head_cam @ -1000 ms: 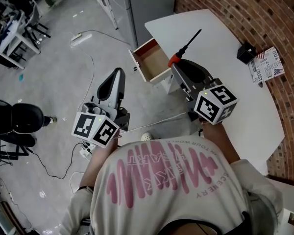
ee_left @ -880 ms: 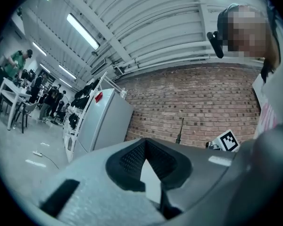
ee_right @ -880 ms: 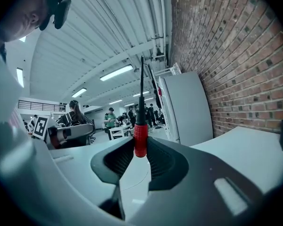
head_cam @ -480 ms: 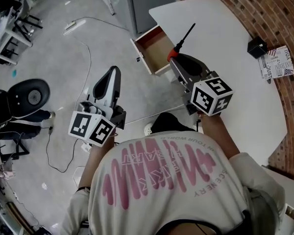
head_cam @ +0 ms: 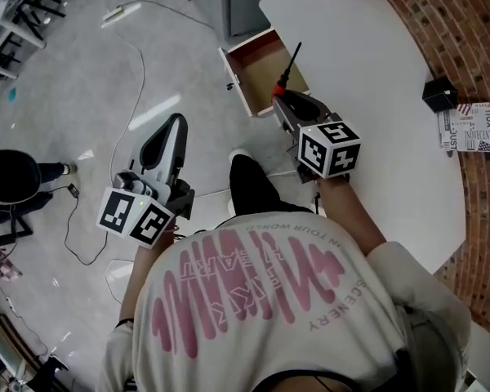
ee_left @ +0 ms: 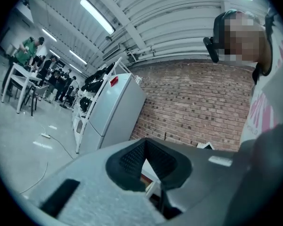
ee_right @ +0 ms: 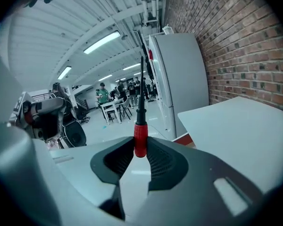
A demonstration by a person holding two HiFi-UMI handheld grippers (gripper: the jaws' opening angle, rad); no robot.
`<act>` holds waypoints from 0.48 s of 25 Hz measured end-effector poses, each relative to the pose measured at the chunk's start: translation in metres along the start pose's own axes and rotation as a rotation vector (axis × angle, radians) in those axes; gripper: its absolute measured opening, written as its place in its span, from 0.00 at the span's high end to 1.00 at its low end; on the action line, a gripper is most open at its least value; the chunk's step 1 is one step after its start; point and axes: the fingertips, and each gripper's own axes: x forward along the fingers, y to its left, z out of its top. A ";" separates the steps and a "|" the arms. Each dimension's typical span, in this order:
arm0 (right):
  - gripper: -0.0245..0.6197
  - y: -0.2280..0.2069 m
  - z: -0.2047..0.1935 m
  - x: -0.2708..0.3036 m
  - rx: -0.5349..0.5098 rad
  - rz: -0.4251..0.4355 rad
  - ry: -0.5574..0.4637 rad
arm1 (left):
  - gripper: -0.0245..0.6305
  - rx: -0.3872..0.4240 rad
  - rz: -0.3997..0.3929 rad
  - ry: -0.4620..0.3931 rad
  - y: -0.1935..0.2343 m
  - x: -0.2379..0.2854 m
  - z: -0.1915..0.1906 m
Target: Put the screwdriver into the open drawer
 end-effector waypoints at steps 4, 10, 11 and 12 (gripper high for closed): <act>0.81 -0.019 -0.011 0.037 0.016 -0.007 0.066 | 0.96 -0.008 0.051 0.012 0.028 0.008 0.002; 0.81 -0.051 -0.026 0.086 0.021 -0.007 0.161 | 0.96 -0.019 0.117 0.052 0.066 0.031 -0.008; 0.81 -0.056 -0.029 0.095 0.023 -0.009 0.178 | 0.96 -0.015 0.122 0.061 0.072 0.034 -0.010; 0.81 -0.060 -0.034 0.104 0.026 -0.012 0.196 | 0.96 -0.010 0.126 0.069 0.079 0.036 -0.013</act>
